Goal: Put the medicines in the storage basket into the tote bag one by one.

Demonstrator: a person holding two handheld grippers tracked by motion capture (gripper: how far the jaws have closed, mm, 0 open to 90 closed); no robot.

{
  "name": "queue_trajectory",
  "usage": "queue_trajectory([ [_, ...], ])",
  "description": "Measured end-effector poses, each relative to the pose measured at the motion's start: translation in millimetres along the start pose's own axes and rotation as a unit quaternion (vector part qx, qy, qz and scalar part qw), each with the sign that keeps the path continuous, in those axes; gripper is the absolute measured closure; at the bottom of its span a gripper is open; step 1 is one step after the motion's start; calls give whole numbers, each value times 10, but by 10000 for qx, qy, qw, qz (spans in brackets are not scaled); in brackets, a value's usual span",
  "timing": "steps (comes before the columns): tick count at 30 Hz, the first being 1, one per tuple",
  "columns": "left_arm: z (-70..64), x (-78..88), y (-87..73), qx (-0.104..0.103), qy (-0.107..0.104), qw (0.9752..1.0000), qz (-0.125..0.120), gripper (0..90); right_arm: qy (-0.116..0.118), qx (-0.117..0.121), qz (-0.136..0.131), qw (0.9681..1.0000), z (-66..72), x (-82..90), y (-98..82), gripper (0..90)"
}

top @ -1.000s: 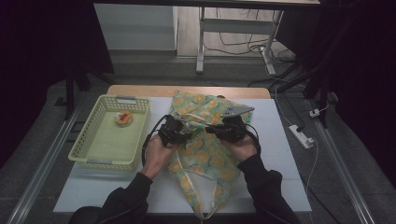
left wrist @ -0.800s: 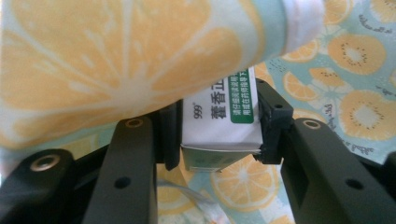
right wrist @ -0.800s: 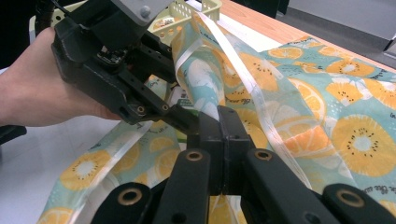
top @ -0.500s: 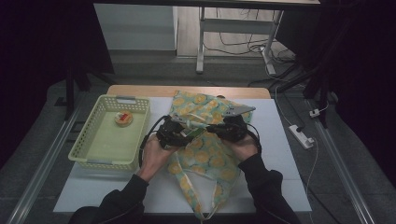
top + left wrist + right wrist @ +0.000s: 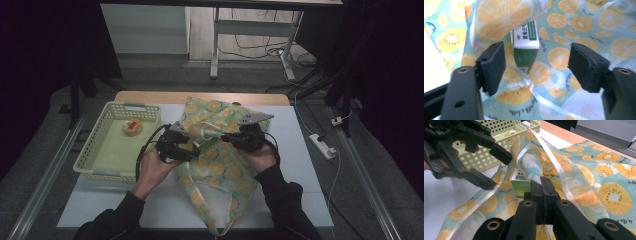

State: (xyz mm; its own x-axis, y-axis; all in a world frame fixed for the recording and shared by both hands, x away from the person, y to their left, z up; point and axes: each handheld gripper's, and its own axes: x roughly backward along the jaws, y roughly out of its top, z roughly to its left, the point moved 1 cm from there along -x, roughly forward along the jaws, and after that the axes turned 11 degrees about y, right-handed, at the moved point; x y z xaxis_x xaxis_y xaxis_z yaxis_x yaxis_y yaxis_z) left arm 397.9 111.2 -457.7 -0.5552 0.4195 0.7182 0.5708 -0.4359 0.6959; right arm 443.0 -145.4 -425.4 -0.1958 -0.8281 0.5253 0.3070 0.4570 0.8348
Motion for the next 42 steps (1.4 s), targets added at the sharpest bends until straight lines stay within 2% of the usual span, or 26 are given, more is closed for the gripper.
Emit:
queue_trajectory([
  [5,88,61,-56,112,-142,9998,10,214,8,0,3,10000,6,-10,0,894],
  [20,425,296,-269,476,4,9988,-89,128,56,11,-62,10000,28,10,24,894],
  [30,713,445,-404,712,169,9972,-174,37,95,61,-148,9998,80,32,69,894],
  [42,1128,539,-555,954,531,9938,-199,9,91,20,-237,9997,70,69,93,894],
])
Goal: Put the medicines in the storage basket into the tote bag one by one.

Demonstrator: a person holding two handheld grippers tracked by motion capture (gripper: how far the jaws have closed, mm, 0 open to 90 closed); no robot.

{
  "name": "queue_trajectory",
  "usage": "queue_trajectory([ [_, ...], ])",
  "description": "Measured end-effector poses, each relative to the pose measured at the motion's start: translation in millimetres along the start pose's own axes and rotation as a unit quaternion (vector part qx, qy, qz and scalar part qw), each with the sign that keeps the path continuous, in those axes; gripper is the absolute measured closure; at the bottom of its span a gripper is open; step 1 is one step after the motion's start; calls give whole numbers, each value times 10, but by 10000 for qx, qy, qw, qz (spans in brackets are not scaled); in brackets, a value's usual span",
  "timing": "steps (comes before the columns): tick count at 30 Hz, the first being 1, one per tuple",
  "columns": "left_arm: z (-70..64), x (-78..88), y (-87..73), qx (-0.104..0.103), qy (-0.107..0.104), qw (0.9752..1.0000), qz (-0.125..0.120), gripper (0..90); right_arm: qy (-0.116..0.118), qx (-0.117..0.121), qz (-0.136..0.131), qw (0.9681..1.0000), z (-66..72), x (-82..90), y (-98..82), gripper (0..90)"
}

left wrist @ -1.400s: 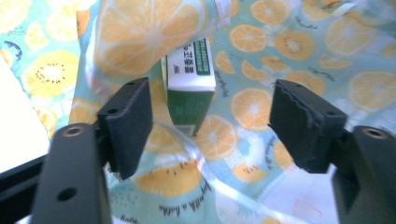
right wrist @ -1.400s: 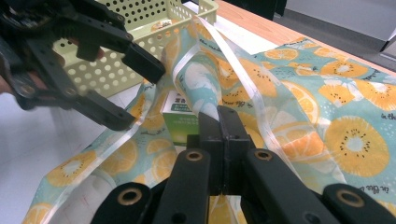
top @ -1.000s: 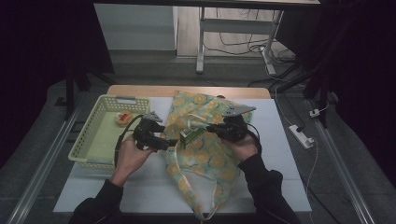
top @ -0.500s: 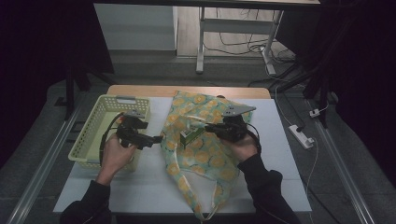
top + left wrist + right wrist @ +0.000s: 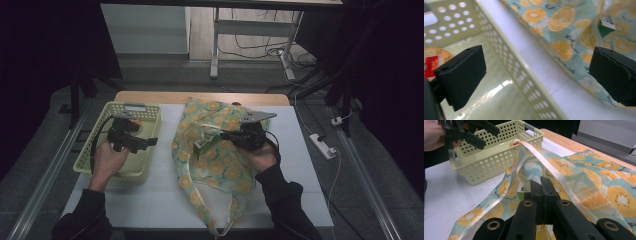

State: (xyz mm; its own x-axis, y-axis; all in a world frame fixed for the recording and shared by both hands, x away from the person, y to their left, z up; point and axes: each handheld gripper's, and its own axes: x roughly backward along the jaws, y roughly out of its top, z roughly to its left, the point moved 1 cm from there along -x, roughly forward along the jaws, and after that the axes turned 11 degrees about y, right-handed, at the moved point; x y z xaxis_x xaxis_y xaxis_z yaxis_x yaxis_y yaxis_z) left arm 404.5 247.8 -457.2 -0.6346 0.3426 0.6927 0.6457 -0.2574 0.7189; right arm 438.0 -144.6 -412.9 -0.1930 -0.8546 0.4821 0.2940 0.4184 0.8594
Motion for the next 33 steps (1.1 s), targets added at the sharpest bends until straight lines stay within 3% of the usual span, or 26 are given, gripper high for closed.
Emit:
queue_trajectory([
  [3,111,-23,-3,17,128,9999,46,0,5,-16,24,10000,-10,-12,-10,894],
  [9,336,-87,16,272,293,9991,104,0,8,-36,19,10000,-20,-14,-18,894],
  [16,544,-223,69,382,608,9966,391,0,21,-20,56,10000,-18,-27,-24,894],
  [19,618,-283,78,506,634,9956,477,0,16,-30,46,10000,-20,-26,-25,894],
  [28,784,-481,121,492,851,9928,687,0,34,-28,65,10000,-21,-34,-29,894],
  [33,873,-610,111,472,1012,9896,909,0,37,-21,64,10000,-19,-31,-28,894],
])
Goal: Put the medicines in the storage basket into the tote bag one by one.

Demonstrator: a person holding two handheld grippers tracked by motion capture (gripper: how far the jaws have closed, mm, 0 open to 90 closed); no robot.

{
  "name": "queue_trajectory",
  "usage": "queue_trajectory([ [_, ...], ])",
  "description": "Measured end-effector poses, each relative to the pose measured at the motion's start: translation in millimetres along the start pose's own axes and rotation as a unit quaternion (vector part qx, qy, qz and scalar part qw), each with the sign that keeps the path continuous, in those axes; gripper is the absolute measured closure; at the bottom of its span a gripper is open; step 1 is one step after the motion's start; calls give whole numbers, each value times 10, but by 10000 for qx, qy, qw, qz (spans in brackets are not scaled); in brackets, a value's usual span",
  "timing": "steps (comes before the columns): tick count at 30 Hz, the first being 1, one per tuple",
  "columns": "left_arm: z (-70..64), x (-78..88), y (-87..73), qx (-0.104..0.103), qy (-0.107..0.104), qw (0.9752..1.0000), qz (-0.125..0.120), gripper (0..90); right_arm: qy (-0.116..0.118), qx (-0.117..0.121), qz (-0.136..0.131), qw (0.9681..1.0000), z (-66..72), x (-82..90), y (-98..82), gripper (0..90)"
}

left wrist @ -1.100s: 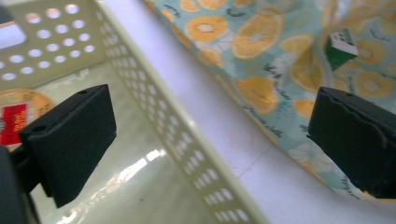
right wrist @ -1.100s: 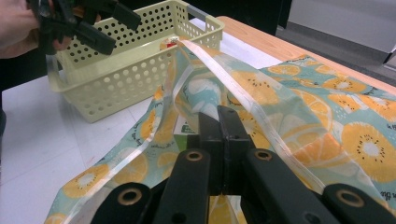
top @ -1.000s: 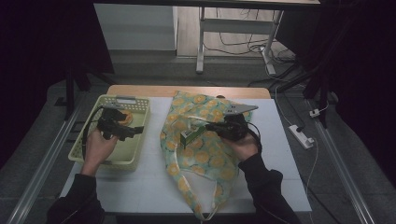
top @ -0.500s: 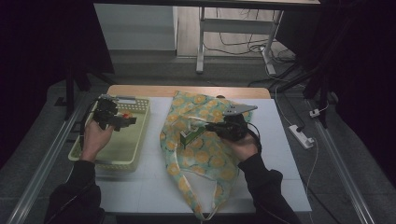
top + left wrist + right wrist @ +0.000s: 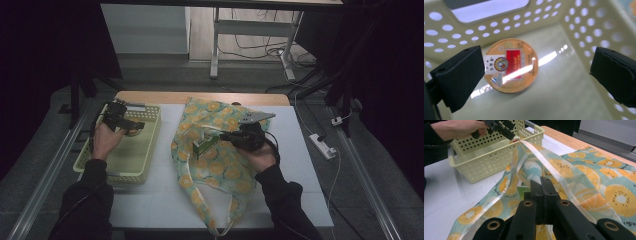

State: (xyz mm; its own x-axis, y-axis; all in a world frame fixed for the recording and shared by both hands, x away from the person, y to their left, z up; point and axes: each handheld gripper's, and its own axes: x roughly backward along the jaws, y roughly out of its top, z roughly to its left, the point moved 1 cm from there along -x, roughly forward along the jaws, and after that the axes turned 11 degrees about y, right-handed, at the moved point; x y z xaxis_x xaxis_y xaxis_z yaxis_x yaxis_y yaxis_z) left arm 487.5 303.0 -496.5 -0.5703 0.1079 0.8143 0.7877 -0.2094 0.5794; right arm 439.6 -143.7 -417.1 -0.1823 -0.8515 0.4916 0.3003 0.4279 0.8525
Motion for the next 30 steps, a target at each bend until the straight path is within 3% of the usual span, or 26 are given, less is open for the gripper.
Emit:
queue_trajectory([
  [5,56,-152,-2,63,48,9997,212,0,4,4,6,10000,2,-4,0,894],
  [8,74,-247,-5,75,256,9988,415,0,2,5,1,10000,2,-1,0,894],
  [13,99,-365,-8,177,280,9977,594,0,-5,15,-1,10000,5,10,4,894],
  [20,45,-504,-1,-20,490,9941,972,28,-2,23,-5,10000,6,11,4,894],
  [22,46,-518,-10,-6,457,9934,1055,36,2,23,1,10000,8,7,3,894],
  [24,44,-513,-16,-11,503,9927,1093,87,6,29,8,10000,13,1,2,894],
  [25,45,-497,-12,33,512,9928,1086,192,11,31,8,10000,16,-1,3,894],
  [30,23,-474,-4,24,507,9921,1148,206,3,32,2,10000,16,3,3,894],
])
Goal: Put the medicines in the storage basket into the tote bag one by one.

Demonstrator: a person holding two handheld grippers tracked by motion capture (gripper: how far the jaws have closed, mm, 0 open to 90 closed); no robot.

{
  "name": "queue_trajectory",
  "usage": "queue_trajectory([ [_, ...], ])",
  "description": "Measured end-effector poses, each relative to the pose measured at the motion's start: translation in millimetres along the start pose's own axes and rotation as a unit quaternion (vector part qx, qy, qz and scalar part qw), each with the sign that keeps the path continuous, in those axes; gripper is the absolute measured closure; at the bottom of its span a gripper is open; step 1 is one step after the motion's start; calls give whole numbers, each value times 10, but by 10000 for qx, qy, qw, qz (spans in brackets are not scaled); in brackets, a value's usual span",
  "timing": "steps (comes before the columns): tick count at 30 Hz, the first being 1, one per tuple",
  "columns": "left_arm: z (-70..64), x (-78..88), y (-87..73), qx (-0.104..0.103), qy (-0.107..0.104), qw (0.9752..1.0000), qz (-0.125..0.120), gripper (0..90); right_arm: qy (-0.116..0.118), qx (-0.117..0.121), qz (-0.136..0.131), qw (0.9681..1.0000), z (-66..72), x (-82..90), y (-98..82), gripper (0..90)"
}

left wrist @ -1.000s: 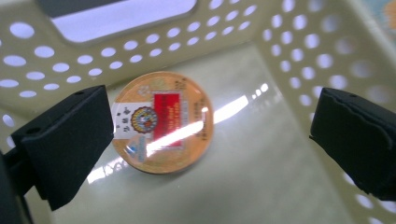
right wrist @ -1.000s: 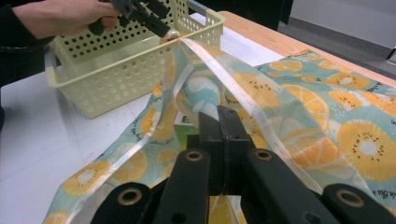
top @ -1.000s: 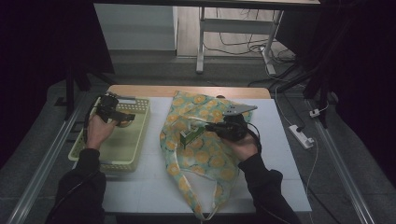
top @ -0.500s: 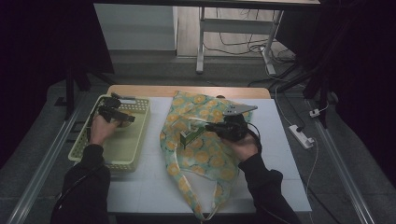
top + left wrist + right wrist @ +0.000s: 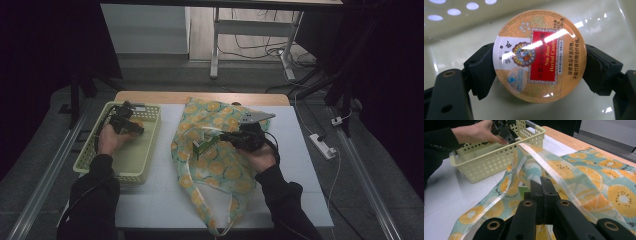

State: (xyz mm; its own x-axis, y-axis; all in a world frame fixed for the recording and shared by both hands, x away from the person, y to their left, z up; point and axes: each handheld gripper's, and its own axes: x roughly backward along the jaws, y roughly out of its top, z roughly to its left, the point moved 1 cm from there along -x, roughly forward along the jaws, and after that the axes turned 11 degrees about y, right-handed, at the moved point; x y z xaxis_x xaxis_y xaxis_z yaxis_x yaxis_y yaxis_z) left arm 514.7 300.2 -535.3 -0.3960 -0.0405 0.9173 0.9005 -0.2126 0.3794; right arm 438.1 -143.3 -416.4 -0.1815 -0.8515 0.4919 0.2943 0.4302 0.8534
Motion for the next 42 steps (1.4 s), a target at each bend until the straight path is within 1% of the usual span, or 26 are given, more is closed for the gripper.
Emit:
queue_trajectory([
  [2,-12,9,0,-21,8,10000,31,206,-5,3,2,10000,0,2,1,894],
  [3,-15,16,1,6,13,10000,76,207,-9,7,-6,10000,-2,5,0,894],
  [4,-14,29,-1,24,4,10000,52,207,-9,7,-6,10000,-2,5,0,894],
  [6,-7,72,-6,61,-8,10000,-25,207,-15,4,-13,10000,-5,7,0,894],
  [10,7,161,-25,160,-111,9997,-172,208,-16,-9,-37,10000,-9,14,1,894],
  [11,8,183,-30,172,-98,9996,-181,208,-16,-6,-39,10000,-10,17,1,894],
  [16,6,298,-60,178,-205,9991,-332,208,-16,-6,-39,10000,-6,11,0,894],
  [21,-37,432,-105,137,-250,9983,-515,208,-22,-7,-37,10000,-9,2,-3,894],
  [24,-78,519,-128,95,-403,9969,-672,208,-21,-8,-28,10000,-10,1,-4,894],
  [27,-125,607,-145,16,-454,9959,-783,208,-15,-9,-21,10000,-6,-8,-7,894],
  [29,-155,670,-157,-31,-447,9955,-836,208,-12,-5,-12,10000,-3,-11,-6,894],
  [32,-188,762,-185,-101,-495,9942,-955,208,-19,1,-14,10000,-1,-8,-5,894],
  [36,-225,850,-243,-122,-584,9924,-1076,208,-29,9,-25,10000,0,3,0,894],
  [42,-332,988,-335,-238,-683,9892,-1273,208,-31,9,-24,10000,0,2,-1,894],
])
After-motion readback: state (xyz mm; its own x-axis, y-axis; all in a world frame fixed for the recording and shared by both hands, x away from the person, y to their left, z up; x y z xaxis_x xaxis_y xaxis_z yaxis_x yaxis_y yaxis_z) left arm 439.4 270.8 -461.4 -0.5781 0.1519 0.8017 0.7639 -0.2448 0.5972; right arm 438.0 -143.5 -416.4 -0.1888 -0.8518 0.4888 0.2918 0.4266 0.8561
